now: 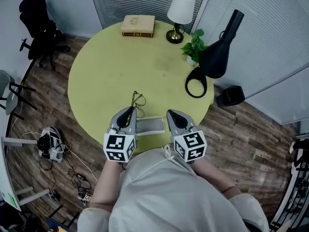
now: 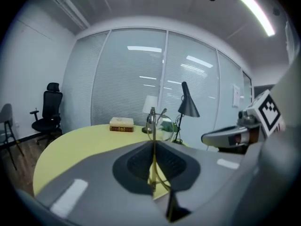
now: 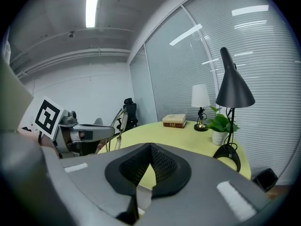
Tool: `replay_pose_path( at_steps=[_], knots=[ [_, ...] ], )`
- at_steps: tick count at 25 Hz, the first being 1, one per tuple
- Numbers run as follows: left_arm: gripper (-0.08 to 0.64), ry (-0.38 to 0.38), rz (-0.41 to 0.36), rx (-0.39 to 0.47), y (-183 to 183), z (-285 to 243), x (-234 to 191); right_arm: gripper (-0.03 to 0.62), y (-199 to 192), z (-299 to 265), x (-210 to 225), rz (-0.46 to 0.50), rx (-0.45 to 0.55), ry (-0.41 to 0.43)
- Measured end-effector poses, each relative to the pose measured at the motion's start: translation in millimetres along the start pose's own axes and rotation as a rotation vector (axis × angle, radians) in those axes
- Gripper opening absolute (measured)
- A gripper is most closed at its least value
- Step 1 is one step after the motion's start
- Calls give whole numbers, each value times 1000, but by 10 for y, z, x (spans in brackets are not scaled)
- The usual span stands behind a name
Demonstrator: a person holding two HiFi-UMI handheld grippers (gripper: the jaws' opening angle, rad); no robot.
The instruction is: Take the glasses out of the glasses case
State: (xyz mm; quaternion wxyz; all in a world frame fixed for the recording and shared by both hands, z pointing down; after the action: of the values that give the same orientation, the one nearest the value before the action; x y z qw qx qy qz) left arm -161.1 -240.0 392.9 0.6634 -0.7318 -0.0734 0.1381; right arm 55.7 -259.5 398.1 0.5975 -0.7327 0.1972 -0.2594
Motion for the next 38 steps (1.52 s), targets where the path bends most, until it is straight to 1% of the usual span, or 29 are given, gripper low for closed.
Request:
replay_pose_path(
  at_steps=[2, 5, 8, 14, 19, 25, 29, 33, 38],
  knots=[
    [15, 52, 14, 43, 80, 58, 45, 0, 47, 7, -19, 7, 27, -1],
    [15, 129, -30, 81, 155, 140, 92, 0, 86, 21, -47, 12, 39, -2],
    [15, 167, -62, 96, 181, 158, 104, 0, 117, 9, -58, 7, 51, 9],
    [15, 171, -49, 99, 177, 213, 120, 0, 127, 12, -144, 19, 54, 49],
    [15, 175, -76, 89, 156, 226, 137, 0, 110, 14, -198, 31, 49, 77],
    [15, 170, -62, 74, 99, 275, 150, 0, 86, 27, -259, 55, 30, 71],
    [15, 151, -33, 88, 90, 269, 175, 0, 69, 47, -229, 56, 18, 61],
    [15, 144, -55, 93, 100, 269, 203, 0, 80, 58, -241, 49, 23, 55],
    [15, 139, -62, 93, 93, 266, 233, 0, 72, 54, -258, 52, 24, 62]
  ],
)
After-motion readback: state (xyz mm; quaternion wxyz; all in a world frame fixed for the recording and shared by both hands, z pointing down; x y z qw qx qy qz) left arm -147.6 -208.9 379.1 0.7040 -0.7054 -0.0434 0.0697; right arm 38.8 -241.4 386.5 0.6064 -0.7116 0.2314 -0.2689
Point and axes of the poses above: the fingertips, and each gripper's own axes: z backward along the fingers, x to its right, y out of its top, the point moved 9 cm from there along z, backward along the fingers, and after that the axes turned 14 degrees about x, right-handed, at the moved point
